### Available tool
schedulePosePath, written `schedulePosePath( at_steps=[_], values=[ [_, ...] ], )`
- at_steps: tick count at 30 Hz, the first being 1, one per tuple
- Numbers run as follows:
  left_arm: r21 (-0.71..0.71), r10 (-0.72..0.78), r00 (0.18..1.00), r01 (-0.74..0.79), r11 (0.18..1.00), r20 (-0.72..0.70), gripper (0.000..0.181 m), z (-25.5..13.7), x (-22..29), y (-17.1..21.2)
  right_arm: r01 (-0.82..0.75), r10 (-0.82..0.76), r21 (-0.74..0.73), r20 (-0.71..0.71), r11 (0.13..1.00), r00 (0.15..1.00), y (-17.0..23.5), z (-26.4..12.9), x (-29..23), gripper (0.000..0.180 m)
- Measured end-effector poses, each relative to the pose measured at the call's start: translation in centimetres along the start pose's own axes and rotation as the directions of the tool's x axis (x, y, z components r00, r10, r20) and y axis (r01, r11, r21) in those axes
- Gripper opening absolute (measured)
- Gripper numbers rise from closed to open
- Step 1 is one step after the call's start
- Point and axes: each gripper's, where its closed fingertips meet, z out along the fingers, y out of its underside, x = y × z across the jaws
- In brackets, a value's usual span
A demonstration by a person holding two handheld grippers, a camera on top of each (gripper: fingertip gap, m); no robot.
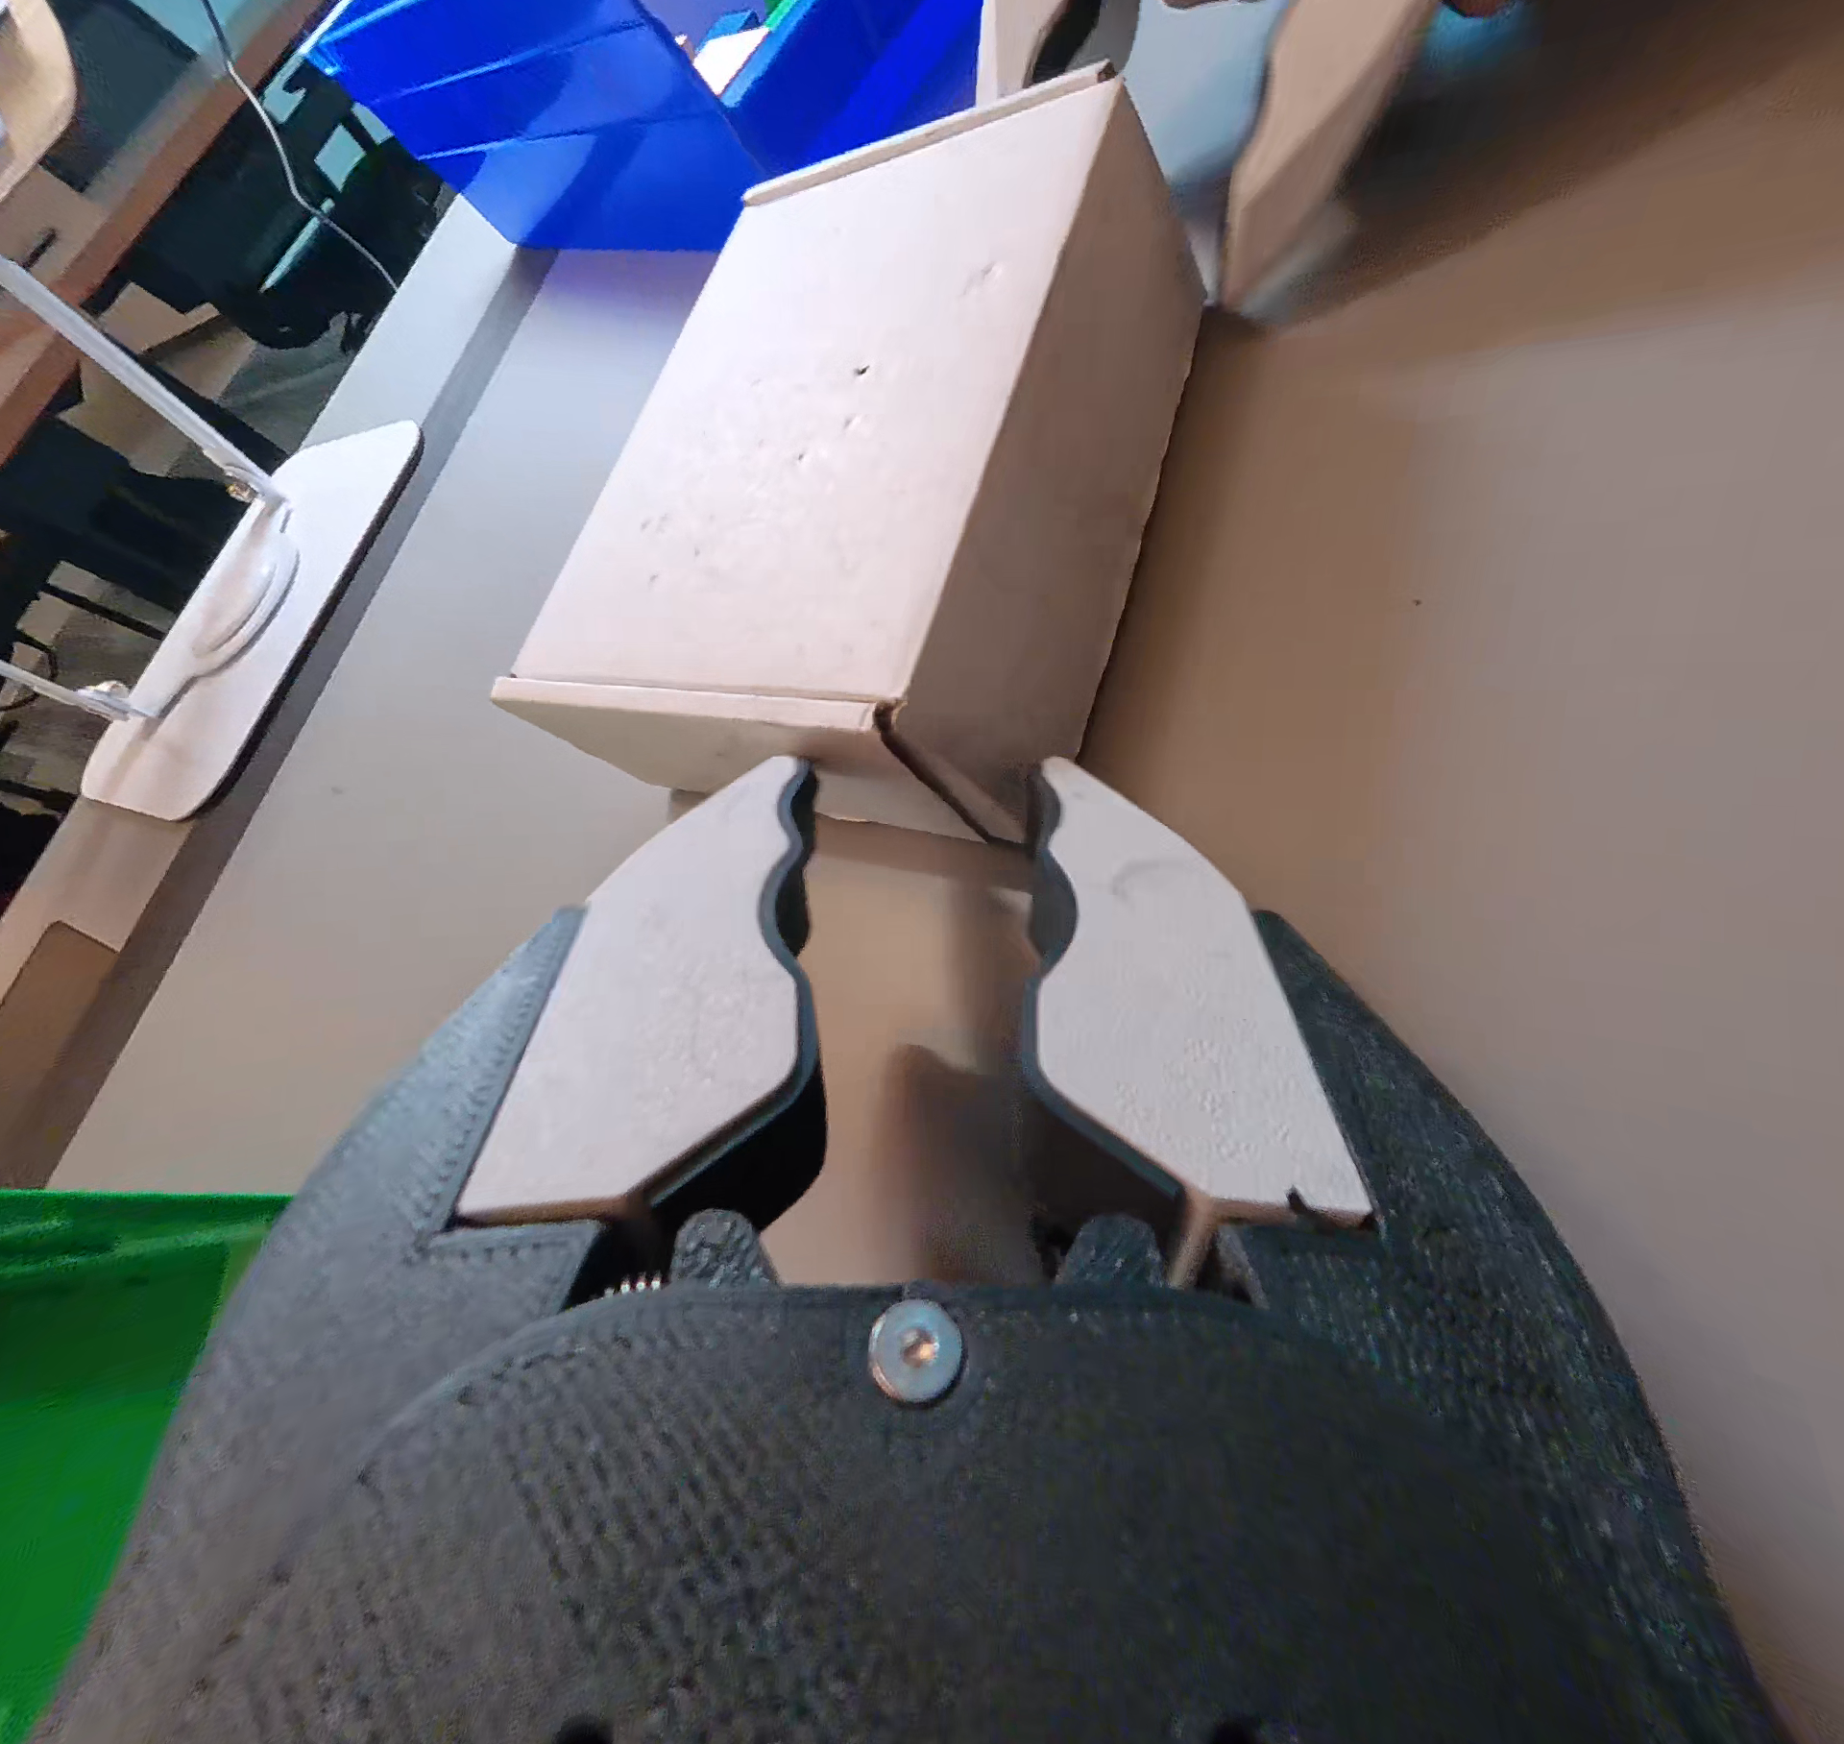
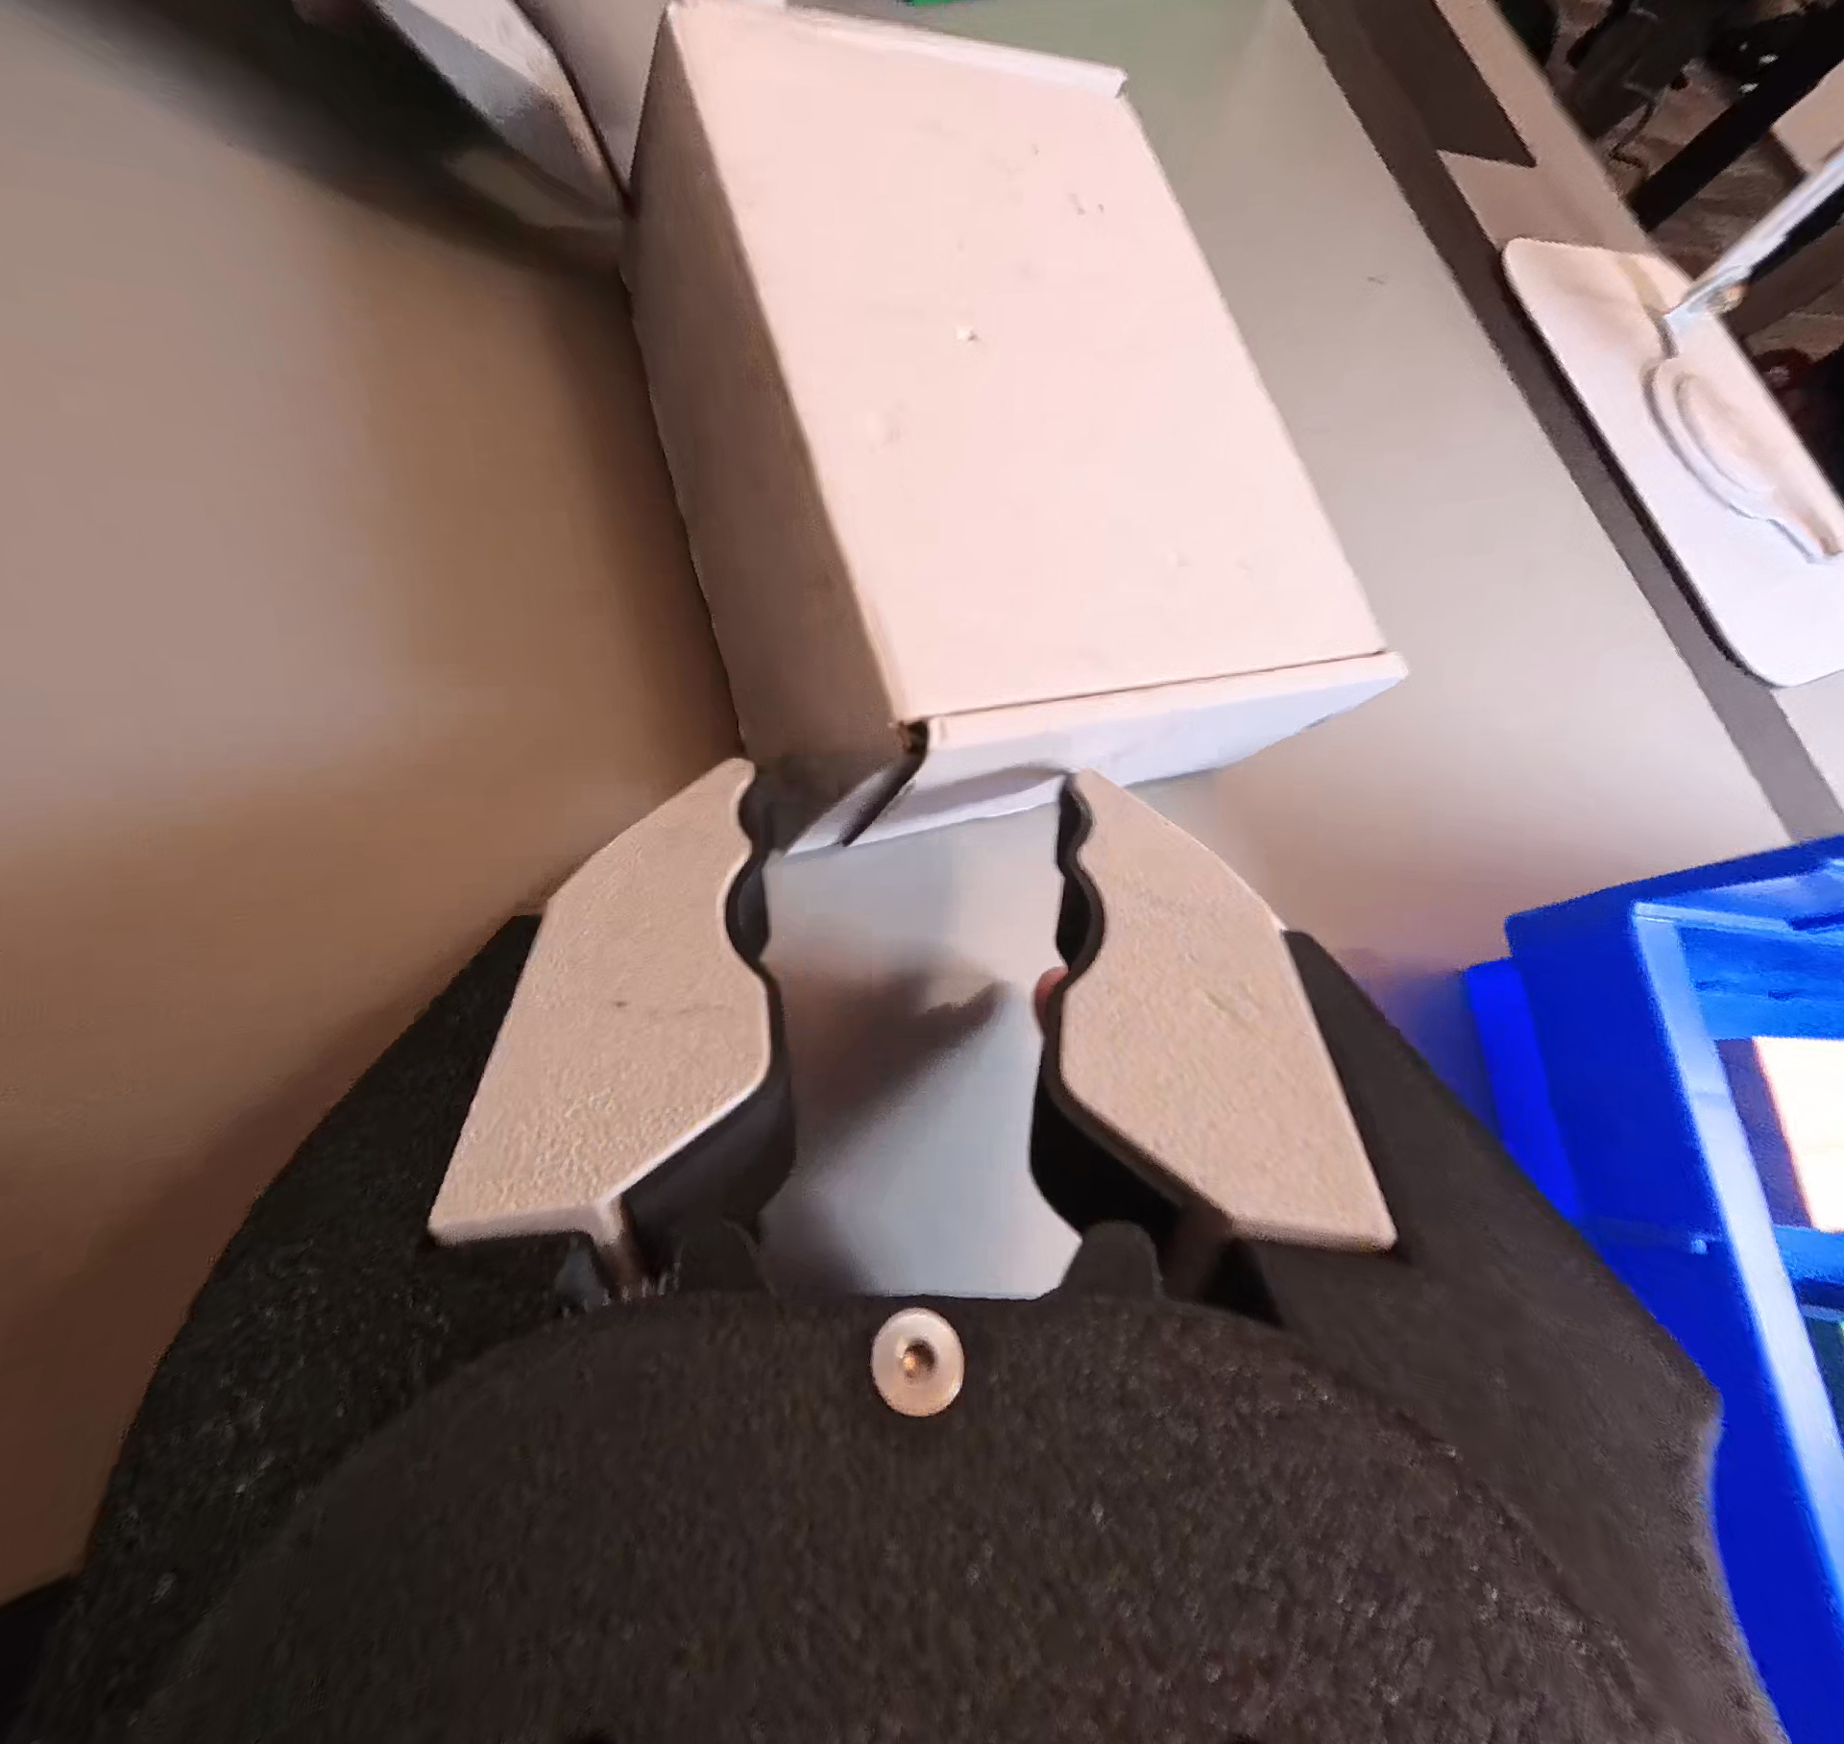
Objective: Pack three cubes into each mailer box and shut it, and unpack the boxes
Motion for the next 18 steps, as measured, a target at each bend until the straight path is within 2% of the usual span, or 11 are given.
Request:
schedulePosePath(
  at_steps=[3,5,6,8,12,18],
  values=[
    [-0.018,-0.042,0.999,0.042,0.999,-0.011,0.067,0.1,-0.2,0.3,-0.020,0.021,-0.033,0.025,0.999,0.999,0.5,0.4,-0.2,0.072],
    [-0.064,-0.069,0.997,0.068,0.996,-0.024,0.075,0.6,-0.5,0.9,-0.023,0.023,-0.032,0.025,0.999,0.999,0.6,0.6,0.2,0.070],
    [-0.077,-0.081,0.996,0.078,0.994,-0.030,0.074,0.9,-0.7,1.1,-0.026,0.028,-0.031,0.039,0.999,0.999,0.6,0.7,0.2,0.065],
    [-0.104,-0.098,0.994,0.092,0.990,-0.053,0.057,1.4,-0.7,1.2,-0.009,0.010,-0.021,0.048,1.000,0.999,0.4,1.0,0.2,0.054],
    [-0.146,-0.021,1.000,0.022,0.989,0.008,0.050,1.8,-1.4,1.5,0.029,-0.029,-0.042,0.014,0.999,0.999,0.3,1.3,0.6,0.049],
    [-0.160,0.059,0.997,-0.050,0.986,0.050,0.047,1.7,-1.4,1.4,0.067,-0.071,-0.083,-0.048,0.994,0.996,0.3,1.3,0.8,0.044]
  ],
)
